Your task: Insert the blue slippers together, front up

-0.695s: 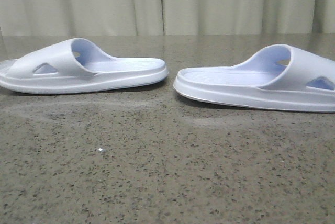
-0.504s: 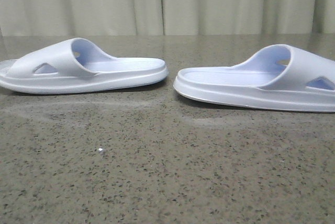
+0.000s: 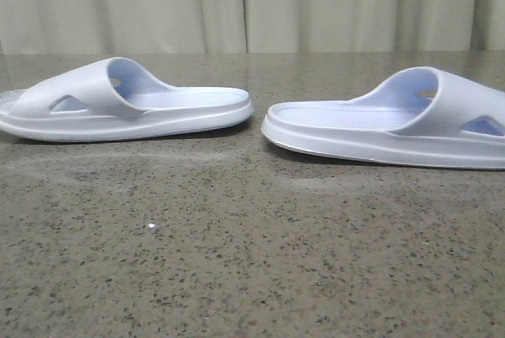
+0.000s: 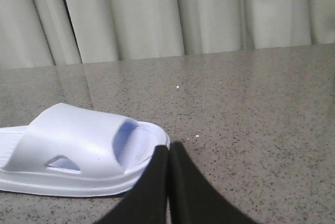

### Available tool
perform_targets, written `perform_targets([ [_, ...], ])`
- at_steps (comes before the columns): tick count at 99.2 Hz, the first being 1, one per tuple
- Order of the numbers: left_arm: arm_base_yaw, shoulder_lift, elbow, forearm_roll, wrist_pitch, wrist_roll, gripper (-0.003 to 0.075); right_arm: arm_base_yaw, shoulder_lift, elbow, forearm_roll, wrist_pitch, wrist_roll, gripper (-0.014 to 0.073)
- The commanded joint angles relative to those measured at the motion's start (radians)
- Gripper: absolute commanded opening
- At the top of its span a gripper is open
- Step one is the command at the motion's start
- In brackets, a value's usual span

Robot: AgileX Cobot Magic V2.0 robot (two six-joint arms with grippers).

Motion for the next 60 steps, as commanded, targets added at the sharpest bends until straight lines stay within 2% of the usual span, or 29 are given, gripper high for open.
perform_targets([
  [1,-0.004,-0.029,0.010,-0.008,-0.078,-0.009,0.0016,-0.006,-0.021,0.021,0.001,-0.080,-0.008,-0.0107],
  [60,-0.004,-0.029,0.010,-0.008,-0.082,-0.009,0.0016,-0.006,-0.021,0.021,0.001,-0.087,-0.008,-0.0107],
])
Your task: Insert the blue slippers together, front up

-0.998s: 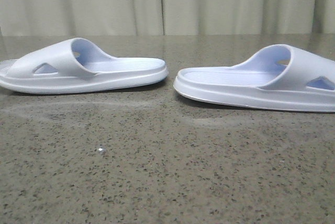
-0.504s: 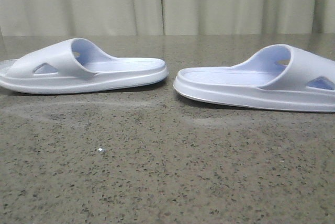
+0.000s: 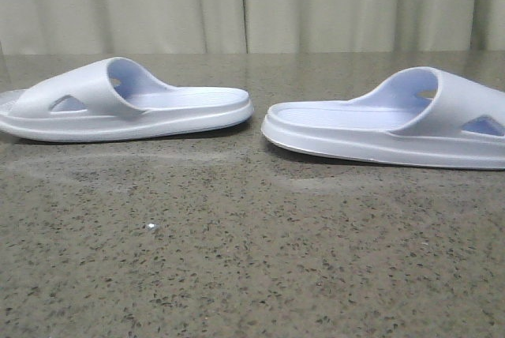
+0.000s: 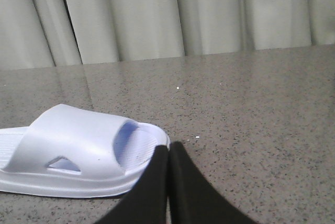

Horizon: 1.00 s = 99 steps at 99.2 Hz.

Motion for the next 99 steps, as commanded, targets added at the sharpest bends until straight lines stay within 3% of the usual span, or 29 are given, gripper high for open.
perform_targets([
  [1,-0.004,-0.029,0.010,-0.008,-0.082,-0.009,0.0016,-0.006,-0.021,0.021,0.001,-0.085,-0.007,-0.0107],
  [51,-0.004,-0.029,0.010,-0.035,-0.092,-0.009,0.0016,-0.006,-0.021,0.021,0.001,-0.159,-0.007,-0.0107],
  [63,-0.004,-0.029,0.010,-0.168,-0.113,-0.009,0.0015,-0.006,-0.021,0.020,0.003,-0.187,0.001,-0.0106],
  [77,-0.004,-0.029,-0.014,-0.428,-0.110,-0.009,0.0015,-0.006,-0.021,-0.008,0.049,-0.181,0.092,-0.0106],
  [99,-0.004,0.017,-0.143,-0.740,-0.007,-0.009,0.0015,-0.006,-0.011,-0.161,0.158,0.004,0.134,-0.0106],
])
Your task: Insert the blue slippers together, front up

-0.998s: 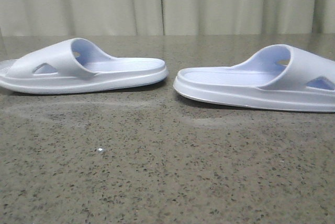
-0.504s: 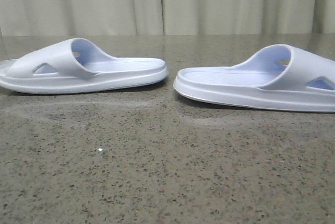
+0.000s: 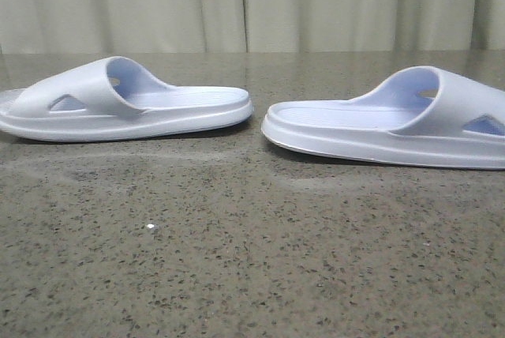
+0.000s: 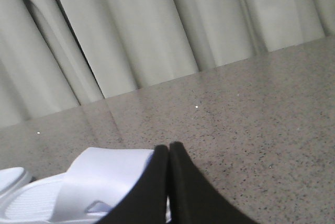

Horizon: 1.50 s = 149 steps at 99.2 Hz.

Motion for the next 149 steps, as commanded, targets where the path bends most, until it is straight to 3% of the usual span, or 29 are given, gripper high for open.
perform_targets([
  [1,-0.004,0.026,-0.086,-0.136,-0.027,-0.009,0.0015,-0.006,-0.011,-0.102,0.050,0.000,0.011,-0.0106],
  [36,-0.004,0.369,-0.349,-0.167,0.104,-0.009,0.0015,-0.006,0.200,-0.374,0.183,0.186,0.011,-0.0106],
  [56,-0.004,0.510,-0.389,-0.198,0.109,-0.009,0.0016,-0.006,0.295,-0.409,0.200,0.197,0.011,-0.0080],
  [65,-0.004,0.535,-0.389,-0.198,0.118,-0.009,0.0020,-0.006,0.306,-0.409,0.218,0.197,0.011,0.0015],
  [73,-0.004,0.541,-0.389,-0.198,0.118,-0.009,0.0057,-0.006,0.306,-0.409,0.220,0.192,0.011,0.0167],
  [82,-0.004,0.541,-0.389,-0.198,0.118,-0.009,0.0149,-0.006,0.306,-0.409,0.220,0.176,0.011,0.0345],
  [90,-0.004,0.541,-0.389,-0.198,0.118,-0.007,0.0255,-0.006,0.306,-0.409,0.220,0.159,0.011,0.0426],
  [104,-0.004,0.541,-0.389,-0.141,0.111,0.003,0.0364,-0.006,0.306,-0.409,0.220,0.132,0.011,0.0433],
  [128,-0.004,0.561,-0.389,-0.164,-0.005,0.001,0.0364,-0.006,0.306,-0.409,0.220,0.111,0.011,0.0433],
  [149,-0.004,0.711,-0.389,-0.251,-0.009,0.001,0.0363,-0.006,0.306,-0.409,0.220,0.111,0.011,0.0433],
])
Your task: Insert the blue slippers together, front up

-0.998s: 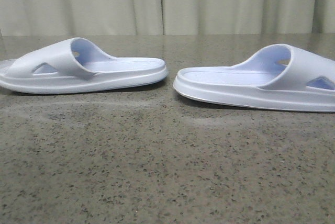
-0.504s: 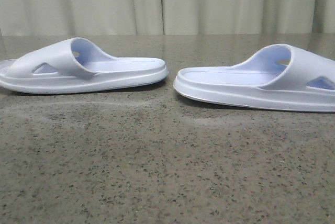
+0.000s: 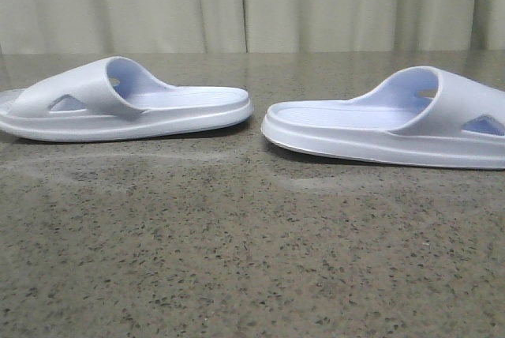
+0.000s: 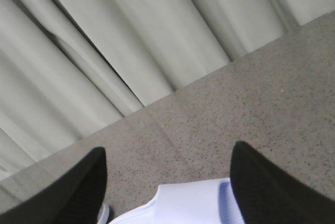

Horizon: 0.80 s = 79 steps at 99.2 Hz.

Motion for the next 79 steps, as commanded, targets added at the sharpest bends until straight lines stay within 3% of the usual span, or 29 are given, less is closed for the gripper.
perform_targets([
  [1,-0.004,0.081,-0.036,-0.060,-0.059,0.001,0.0363,-0.006,0.020,-0.035,0.002,-0.087,-0.006,0.0433],
  [14,-0.004,0.188,-0.052,-0.126,-0.057,0.001,0.0363,-0.006,0.020,-0.035,0.002,-0.083,-0.006,0.0433],
  [79,-0.004,0.525,-0.248,-0.129,0.058,0.001,0.0363,-0.006,0.020,-0.035,0.002,-0.081,-0.006,0.0433],
])
